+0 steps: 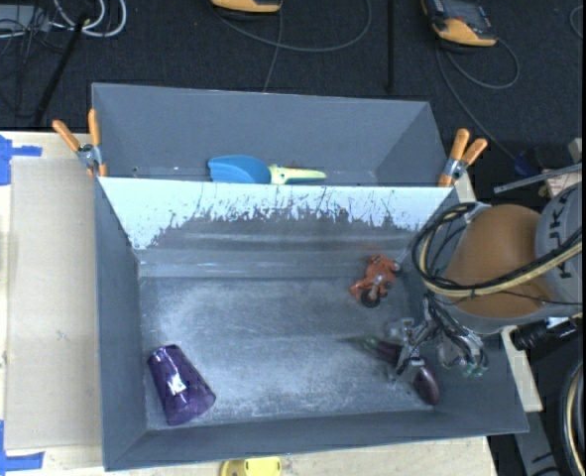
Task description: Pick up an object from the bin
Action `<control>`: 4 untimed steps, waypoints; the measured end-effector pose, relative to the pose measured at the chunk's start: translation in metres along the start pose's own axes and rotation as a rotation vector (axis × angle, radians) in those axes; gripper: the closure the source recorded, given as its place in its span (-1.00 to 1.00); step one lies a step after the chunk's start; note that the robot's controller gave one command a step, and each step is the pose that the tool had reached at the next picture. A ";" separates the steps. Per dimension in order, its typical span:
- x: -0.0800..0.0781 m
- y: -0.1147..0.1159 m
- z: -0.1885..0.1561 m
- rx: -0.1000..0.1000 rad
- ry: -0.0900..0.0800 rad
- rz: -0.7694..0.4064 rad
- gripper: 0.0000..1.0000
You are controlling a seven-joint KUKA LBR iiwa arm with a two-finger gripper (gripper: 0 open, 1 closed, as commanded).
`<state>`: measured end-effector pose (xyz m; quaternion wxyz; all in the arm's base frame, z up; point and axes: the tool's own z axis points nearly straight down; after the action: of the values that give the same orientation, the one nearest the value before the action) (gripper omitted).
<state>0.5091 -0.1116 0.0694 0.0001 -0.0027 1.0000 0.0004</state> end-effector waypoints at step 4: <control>-0.003 0.015 -0.141 0.002 -0.007 -0.045 -1.00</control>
Offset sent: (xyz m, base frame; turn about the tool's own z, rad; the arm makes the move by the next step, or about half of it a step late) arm 0.0000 0.0000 0.0000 0.0000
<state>0.5122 -0.0967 0.2104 0.0038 -0.0254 0.9997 -0.0008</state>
